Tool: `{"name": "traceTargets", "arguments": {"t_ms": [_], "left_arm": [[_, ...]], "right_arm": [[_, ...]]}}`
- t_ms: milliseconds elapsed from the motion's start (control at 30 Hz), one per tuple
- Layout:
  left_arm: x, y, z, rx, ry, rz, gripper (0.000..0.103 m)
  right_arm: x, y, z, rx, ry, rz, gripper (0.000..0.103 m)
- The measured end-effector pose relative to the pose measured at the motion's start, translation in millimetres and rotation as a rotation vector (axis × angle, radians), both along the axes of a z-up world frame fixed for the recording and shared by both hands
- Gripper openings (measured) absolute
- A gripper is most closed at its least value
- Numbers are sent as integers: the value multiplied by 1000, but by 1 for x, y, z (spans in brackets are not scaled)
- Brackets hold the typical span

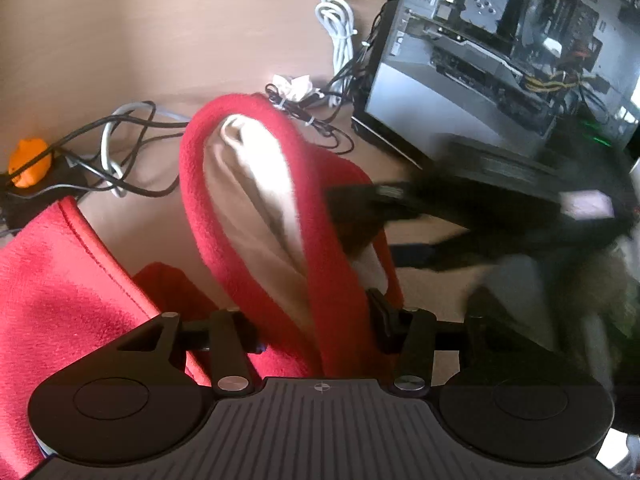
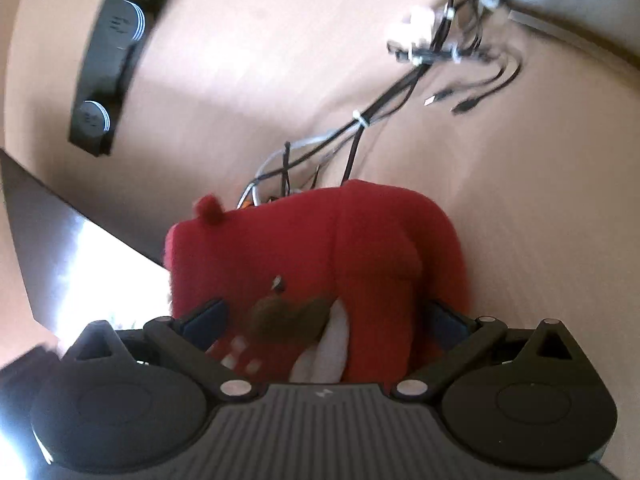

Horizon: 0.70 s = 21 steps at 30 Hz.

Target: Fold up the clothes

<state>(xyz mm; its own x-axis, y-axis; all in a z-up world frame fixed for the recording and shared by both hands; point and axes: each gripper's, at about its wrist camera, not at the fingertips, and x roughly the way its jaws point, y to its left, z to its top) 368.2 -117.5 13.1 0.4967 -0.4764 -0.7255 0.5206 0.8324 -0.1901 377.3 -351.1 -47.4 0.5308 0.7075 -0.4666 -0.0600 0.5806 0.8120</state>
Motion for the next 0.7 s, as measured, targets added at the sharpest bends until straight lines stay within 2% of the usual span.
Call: {"name": "traceTargets", "arguments": {"t_ms": [167, 300, 400, 500, 533, 567, 633, 667, 700], "left_arm": [[-11, -4, 6, 10, -20, 8, 50], [-47, -3, 34, -29, -91, 2, 51], [-84, 9, 54, -56, -160, 8, 53], [-115, 36, 58, -88, -179, 81, 57], [-124, 47, 56, -93, -181, 107, 62], [-132, 59, 50, -98, -159, 148, 67], [-145, 84, 36, -114, -93, 244, 71], [-152, 95, 31, -117, -69, 280, 79], [-160, 106, 25, -117, -51, 307, 82]], "right_arm": [[2, -3, -2, 160, 21, 23, 103], [-18, 5, 33, 251, -65, 103, 103], [-25, 47, 50, 186, -117, 222, 103], [-32, 91, 65, 118, -166, 343, 103], [-35, 106, 71, 95, -182, 384, 103], [-37, 121, 76, 71, -199, 424, 103], [-42, 150, 87, 25, -232, 504, 103], [-42, 165, 82, -9, -220, 528, 103], [-43, 179, 76, -57, -212, 543, 103]]}}
